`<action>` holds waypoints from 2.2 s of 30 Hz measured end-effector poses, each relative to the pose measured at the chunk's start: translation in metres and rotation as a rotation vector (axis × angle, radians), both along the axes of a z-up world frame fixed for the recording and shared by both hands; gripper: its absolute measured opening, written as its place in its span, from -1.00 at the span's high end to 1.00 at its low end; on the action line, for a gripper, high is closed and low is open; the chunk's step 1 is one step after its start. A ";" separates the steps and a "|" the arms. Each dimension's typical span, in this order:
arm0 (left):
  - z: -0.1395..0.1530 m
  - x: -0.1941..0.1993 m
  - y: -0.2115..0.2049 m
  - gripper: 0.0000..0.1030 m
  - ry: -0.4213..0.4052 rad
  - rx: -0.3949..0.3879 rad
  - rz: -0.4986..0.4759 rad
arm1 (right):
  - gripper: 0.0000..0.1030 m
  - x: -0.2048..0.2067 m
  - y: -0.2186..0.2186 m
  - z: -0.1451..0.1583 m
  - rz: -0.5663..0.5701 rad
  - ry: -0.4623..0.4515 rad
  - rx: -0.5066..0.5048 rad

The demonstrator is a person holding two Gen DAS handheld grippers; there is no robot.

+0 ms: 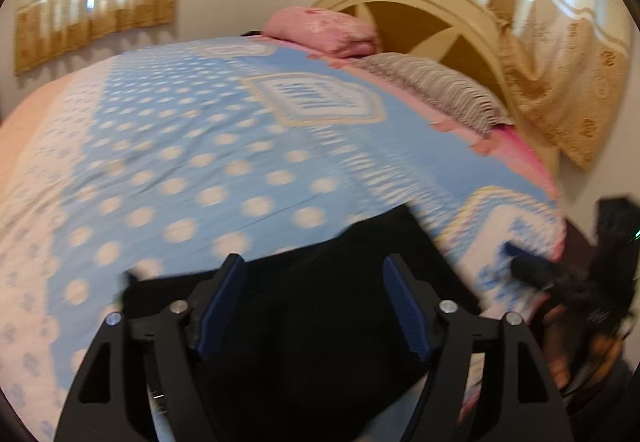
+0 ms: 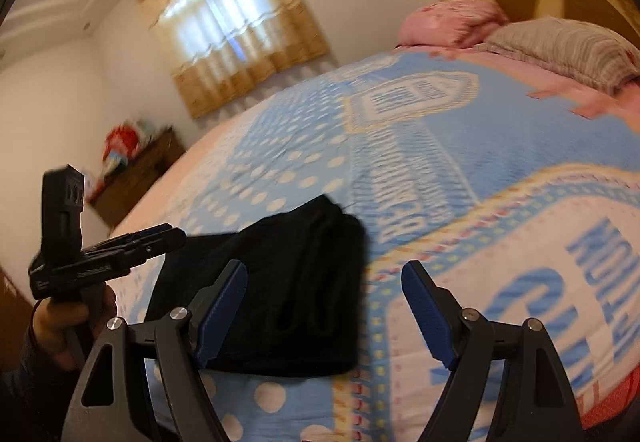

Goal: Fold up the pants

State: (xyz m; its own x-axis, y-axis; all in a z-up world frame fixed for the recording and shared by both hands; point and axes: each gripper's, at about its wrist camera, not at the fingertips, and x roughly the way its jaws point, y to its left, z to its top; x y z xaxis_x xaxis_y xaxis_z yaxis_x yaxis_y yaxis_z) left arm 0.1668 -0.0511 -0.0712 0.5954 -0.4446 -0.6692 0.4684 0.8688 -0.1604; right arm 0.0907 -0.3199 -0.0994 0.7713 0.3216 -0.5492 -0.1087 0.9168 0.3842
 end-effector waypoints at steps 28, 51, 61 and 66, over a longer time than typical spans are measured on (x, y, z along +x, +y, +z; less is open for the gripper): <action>-0.058 0.008 0.069 -0.93 0.070 0.011 0.217 | -0.02 0.036 0.009 0.004 0.093 0.071 -0.038; -0.064 0.023 0.064 -0.98 0.095 0.065 0.223 | -0.04 0.059 0.025 -0.008 0.155 0.156 -0.038; -0.064 0.021 0.060 -0.98 0.097 0.071 0.221 | -0.04 0.008 0.060 -0.037 0.264 0.155 -0.231; -0.060 0.017 0.061 -0.98 0.090 0.073 0.226 | -0.04 0.008 0.055 -0.037 0.265 0.159 -0.211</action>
